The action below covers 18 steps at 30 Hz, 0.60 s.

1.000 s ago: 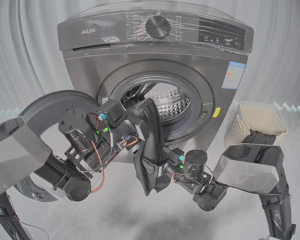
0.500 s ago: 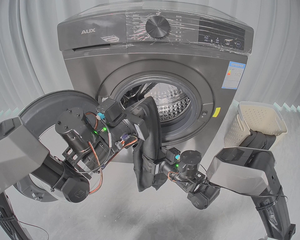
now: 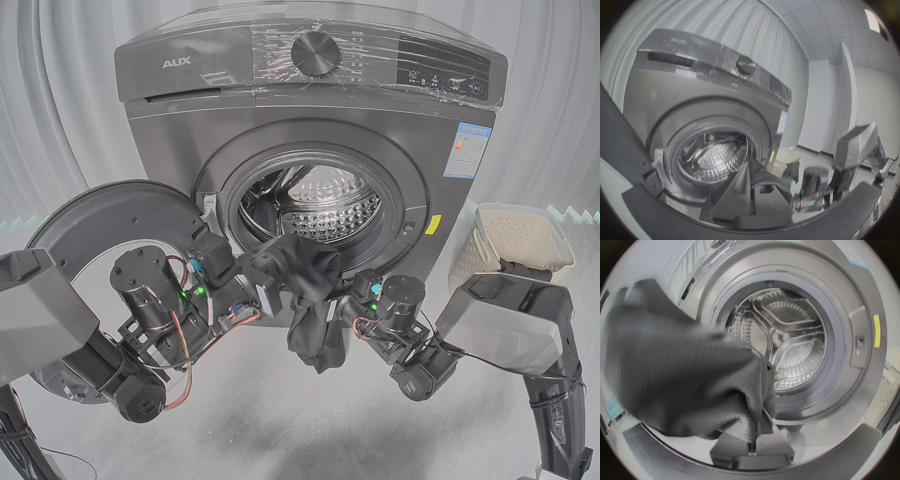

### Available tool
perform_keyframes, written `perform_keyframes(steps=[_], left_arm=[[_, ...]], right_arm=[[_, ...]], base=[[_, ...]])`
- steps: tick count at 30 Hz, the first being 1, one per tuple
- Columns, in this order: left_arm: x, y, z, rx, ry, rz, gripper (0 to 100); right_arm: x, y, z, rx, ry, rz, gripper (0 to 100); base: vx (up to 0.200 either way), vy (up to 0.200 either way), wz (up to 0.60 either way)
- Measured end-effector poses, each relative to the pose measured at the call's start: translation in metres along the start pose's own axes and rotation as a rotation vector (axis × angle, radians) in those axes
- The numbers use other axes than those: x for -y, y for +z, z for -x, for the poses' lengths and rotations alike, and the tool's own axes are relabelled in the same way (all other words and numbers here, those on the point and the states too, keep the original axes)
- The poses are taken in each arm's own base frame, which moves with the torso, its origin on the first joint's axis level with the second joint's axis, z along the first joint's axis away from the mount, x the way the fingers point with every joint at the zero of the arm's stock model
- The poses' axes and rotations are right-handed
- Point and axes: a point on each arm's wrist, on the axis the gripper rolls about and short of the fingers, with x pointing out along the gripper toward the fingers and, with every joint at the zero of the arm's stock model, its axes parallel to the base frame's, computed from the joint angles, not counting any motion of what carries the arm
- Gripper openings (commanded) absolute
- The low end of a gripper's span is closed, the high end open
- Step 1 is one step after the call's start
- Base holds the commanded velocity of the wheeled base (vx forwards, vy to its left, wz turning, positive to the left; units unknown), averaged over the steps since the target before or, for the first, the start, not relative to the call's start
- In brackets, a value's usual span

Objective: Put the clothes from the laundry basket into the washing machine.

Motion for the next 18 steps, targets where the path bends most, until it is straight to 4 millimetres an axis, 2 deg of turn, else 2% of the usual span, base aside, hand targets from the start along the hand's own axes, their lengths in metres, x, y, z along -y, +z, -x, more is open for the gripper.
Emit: perform_keyframes(steps=[8, 15, 16, 18], left_arm=[[-0.006, -0.043, 0.027, -0.201, 0.016, 0.005, 0], [-0.012, -0.080, 0.039, -0.343, 0.024, -0.017, 0], [-0.013, -0.084, 0.039, -0.355, 0.024, -0.017, 100], [-0.014, -0.089, 0.041, -0.375, 0.028, -0.017, 100]], right_arm=[[0.003, 0.043, 0.010, 0.070, -0.008, -0.005, 0], [0.002, 0.067, 0.015, 0.103, -0.007, -0.006, 0], [0.002, 0.069, 0.016, 0.106, -0.007, -0.006, 0], [0.002, 0.072, 0.017, 0.112, -0.007, -0.006, 0]], base=[[0.000, 0.000, 0.00], [0.000, 0.000, 0.00], [0.000, 0.000, 0.00], [0.000, 0.000, 0.00]])
